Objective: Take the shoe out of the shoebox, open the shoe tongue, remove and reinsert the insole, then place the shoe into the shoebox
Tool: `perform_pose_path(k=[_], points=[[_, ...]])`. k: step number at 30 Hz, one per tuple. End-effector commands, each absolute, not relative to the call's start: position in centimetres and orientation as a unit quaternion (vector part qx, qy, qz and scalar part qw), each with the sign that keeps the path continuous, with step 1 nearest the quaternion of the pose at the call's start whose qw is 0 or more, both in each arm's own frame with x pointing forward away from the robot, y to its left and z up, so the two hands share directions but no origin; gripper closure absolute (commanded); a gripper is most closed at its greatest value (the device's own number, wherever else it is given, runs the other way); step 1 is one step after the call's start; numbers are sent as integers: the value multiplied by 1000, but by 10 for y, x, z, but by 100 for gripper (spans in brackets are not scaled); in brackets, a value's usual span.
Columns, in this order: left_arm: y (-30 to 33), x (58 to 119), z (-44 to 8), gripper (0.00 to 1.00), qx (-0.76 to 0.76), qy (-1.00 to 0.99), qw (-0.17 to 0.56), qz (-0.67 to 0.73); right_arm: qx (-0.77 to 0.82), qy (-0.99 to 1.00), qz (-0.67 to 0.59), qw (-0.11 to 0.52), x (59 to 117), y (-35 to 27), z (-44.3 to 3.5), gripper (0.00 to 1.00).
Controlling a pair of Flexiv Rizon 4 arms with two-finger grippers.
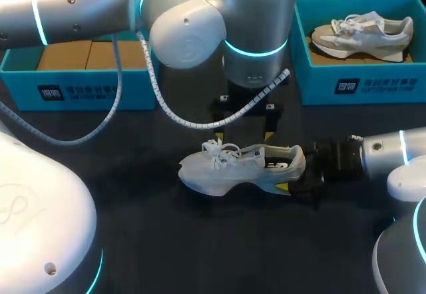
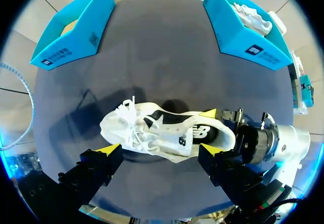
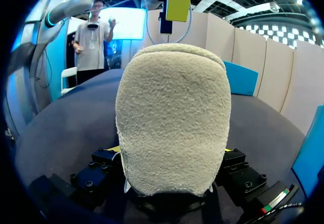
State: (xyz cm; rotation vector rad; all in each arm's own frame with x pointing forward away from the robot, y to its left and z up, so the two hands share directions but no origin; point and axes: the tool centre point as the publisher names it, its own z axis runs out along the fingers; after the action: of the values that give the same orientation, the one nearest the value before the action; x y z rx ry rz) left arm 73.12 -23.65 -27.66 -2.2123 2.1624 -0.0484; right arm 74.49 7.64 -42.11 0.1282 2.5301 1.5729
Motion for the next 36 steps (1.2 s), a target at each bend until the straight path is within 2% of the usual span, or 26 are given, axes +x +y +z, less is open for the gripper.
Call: perform_pose_path(k=[1, 8, 19, 36], points=[[-236, 731, -276, 0, -715, 699, 24, -17, 43, 848, 522, 80, 747, 79, -423, 100], [-236, 731, -277, 0, -713, 700, 21, -14, 43, 848, 522, 80, 747, 79, -423, 100], [-258, 737, -304, 0, -701, 713, -23, 1, 43, 848, 522, 80, 747, 79, -423, 100], [-280, 724, -332, 0, -695, 718, 4, 36, 43, 848, 522, 80, 747, 79, -423, 100]])
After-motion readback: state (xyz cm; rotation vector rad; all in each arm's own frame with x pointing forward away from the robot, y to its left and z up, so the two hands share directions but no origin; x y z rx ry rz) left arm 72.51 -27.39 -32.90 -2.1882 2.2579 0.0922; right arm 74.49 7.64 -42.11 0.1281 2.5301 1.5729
